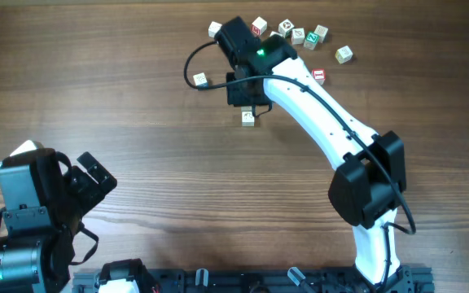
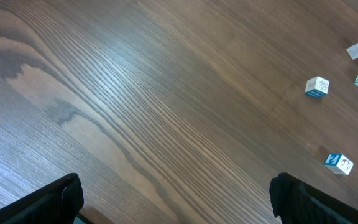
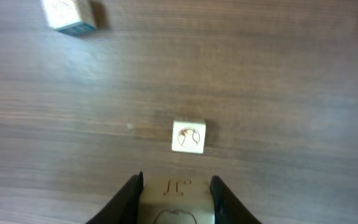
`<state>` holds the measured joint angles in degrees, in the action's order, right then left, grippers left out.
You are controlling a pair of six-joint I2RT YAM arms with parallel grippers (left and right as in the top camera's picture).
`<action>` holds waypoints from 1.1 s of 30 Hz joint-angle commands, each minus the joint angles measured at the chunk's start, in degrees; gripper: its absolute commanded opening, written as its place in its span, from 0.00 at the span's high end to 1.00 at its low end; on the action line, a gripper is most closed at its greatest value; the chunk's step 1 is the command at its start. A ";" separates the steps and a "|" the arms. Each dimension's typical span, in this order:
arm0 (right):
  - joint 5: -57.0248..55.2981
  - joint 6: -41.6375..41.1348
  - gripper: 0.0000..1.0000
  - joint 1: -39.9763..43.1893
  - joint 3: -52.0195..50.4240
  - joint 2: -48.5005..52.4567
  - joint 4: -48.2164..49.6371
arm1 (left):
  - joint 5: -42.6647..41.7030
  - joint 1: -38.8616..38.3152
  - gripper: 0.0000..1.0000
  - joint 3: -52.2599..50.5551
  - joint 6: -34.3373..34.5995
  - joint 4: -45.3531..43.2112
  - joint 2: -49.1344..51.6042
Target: Form a tower
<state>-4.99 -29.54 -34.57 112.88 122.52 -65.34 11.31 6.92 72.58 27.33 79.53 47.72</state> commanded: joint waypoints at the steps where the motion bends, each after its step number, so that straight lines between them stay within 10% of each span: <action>1: -0.13 -3.45 0.75 0.17 -6.64 0.39 5.25 | 0.33 0.44 0.00 0.02 0.55 -0.17 -0.09; 24: -4.28 -5.01 0.64 0.13 -17.64 0.81 20.59 | 0.33 0.44 0.00 0.02 0.55 -0.17 -0.09; 33: -2.47 -5.38 0.01 0.13 -16.81 0.61 20.76 | 0.33 0.44 0.00 0.02 0.55 -0.17 -0.09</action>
<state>-7.79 -34.70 -34.46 95.57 122.58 -44.82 11.31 6.92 72.58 27.35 79.50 47.72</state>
